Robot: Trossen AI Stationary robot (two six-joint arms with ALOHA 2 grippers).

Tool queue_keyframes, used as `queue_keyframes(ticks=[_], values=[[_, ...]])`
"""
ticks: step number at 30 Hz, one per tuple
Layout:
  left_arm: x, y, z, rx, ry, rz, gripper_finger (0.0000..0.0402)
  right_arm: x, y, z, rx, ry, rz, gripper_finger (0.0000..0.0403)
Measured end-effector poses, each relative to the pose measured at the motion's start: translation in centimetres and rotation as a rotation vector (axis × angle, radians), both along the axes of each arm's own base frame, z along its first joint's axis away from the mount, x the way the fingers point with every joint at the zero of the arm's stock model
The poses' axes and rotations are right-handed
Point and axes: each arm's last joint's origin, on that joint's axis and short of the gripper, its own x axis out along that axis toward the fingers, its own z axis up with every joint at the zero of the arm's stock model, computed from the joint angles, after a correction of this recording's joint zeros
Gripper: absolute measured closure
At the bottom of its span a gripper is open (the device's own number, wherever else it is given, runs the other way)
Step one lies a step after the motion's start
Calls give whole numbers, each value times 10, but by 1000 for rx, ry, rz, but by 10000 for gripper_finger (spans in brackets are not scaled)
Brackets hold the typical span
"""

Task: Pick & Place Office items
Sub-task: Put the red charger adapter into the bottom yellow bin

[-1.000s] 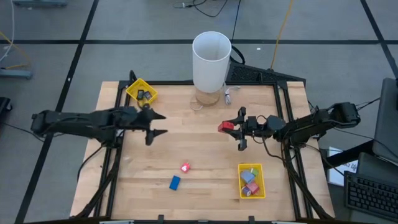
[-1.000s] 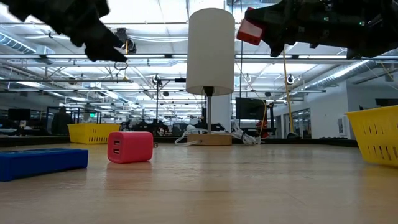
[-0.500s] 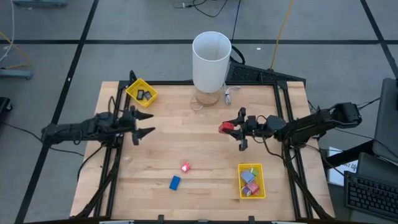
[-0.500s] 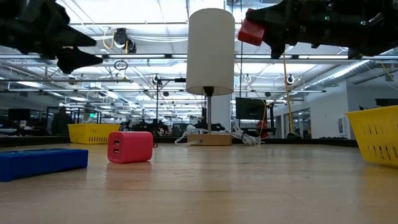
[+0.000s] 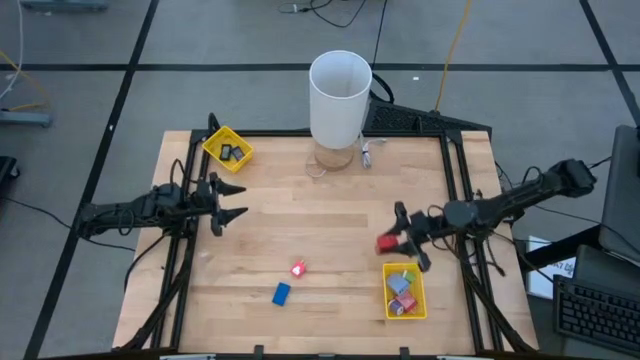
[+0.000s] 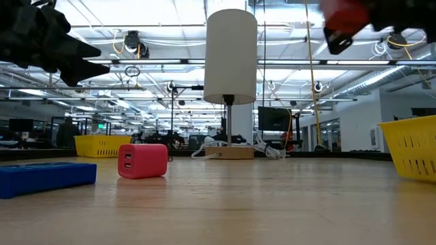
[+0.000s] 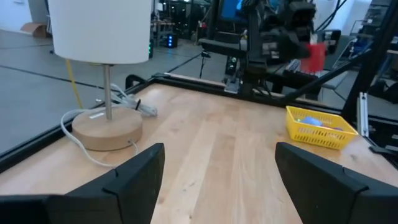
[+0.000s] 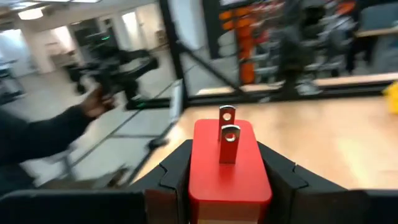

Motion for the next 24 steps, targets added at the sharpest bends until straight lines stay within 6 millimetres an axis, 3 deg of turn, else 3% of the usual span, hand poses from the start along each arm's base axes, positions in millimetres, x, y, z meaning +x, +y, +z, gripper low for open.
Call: queue_keyframes(ticks=[14, 24], values=[[1, 0, 0, 6, 2, -7, 81, -24, 58, -32, 86, 350, 284, 289], [1, 0, 0, 6, 1, -8, 100, -28, 80, -54, 244, 588, 292, 289]])
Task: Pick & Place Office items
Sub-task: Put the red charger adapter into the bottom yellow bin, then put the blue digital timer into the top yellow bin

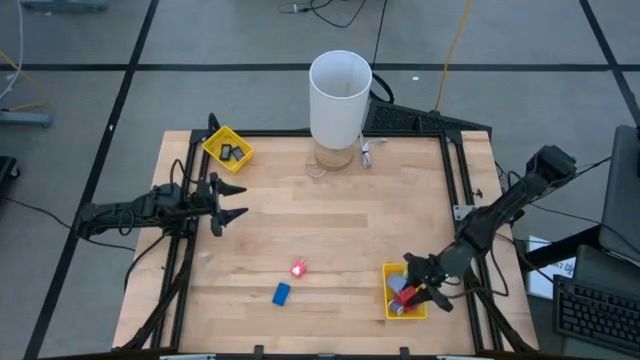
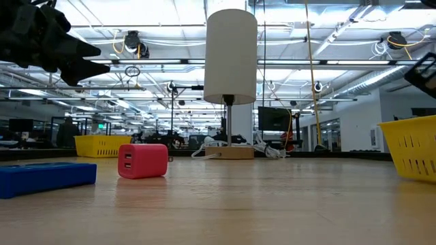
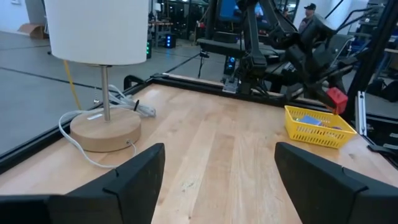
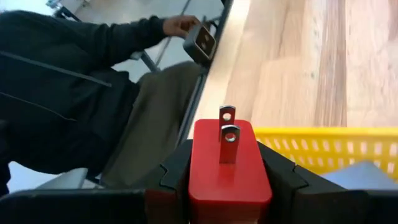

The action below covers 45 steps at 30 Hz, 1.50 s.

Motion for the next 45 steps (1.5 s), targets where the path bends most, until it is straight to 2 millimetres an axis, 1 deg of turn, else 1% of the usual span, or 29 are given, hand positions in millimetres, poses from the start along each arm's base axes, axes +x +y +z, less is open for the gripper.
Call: queue_keyframes(ticks=[7, 11, 16, 28, 31, 35, 38, 42, 45], values=[[0, 0, 0, 0, -1, 0, 90, 4, 5, -15, -34, 64, 24, 286], [0, 0, 0, -1, -1, 0, 81, 6, 7, -19, -42, 72, 25, 283], [0, 0, 0, -1, -1, 0, 76, 6, 7, -19, -41, 71, 26, 262], [0, 0, 0, -1, -1, 0, 98, 8, 7, -16, -30, 29, 28, 208], [0, 0, 0, -1, -2, 0, 96, 11, 7, -13, -15, -3, 21, 200], [0, 0, 0, -1, -2, 0, 87, 11, 3, -9, 18, 9, -2, 198], [0, 0, 0, -1, -2, 0, 80, 9, 2, 1, 50, -45, 60, 202], [0, 0, 0, -1, -2, 0, 74, -1, 9, 9, 3, -171, 223, 211], [0, 0, 0, -1, -2, 0, 75, -9, 15, 10, 16, -168, 273, 226]])
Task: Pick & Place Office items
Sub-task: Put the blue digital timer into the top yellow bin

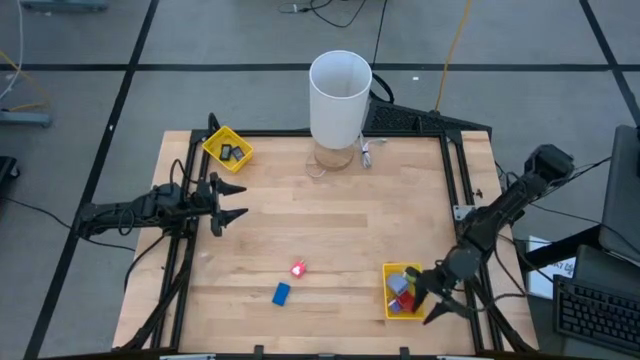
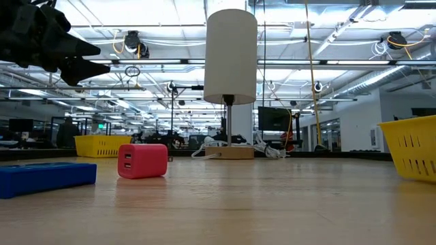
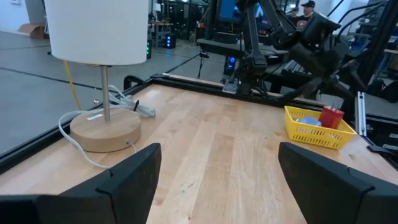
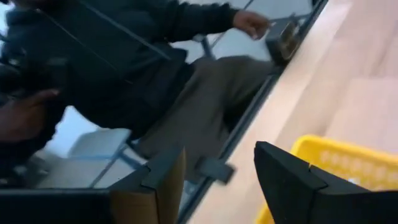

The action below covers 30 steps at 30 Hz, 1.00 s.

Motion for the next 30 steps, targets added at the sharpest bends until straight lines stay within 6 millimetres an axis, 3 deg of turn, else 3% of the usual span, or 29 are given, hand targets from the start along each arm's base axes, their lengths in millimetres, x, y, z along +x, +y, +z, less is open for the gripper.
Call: queue_keyframes(ticks=[9, 18, 30], values=[[0, 0, 0, 0, 0, 0, 93, -12, 4, -15, 7, 283, -138, 270], [0, 0, 0, 0, 0, 0, 93, -5, 0, -12, -37, 162, -195, 288], [0, 0, 0, 0, 0, 0, 74, 6, -22, -26, -157, 251, -417, 310]])
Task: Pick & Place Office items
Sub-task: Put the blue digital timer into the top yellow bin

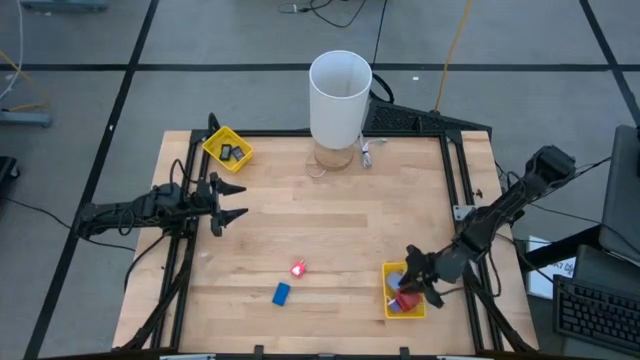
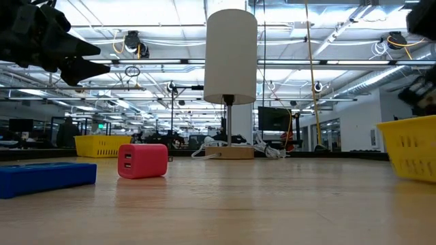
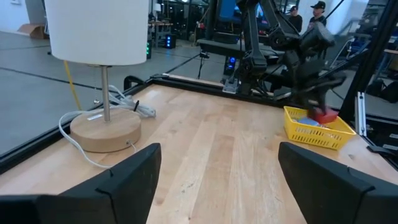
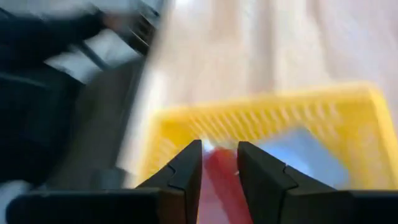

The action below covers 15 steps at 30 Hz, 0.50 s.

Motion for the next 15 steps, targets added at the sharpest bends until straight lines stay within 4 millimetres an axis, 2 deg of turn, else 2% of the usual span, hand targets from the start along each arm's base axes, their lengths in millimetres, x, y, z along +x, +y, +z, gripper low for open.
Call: queue_keyframes(ticks=[7, 15], values=[[0, 0, 0, 0, 0, -1, 88, 5, -6, 0, -30, -18, -17, 317], [0, 0, 0, 0, 0, 0, 99, 13, -8, 8, -58, -147, 14, 317]])
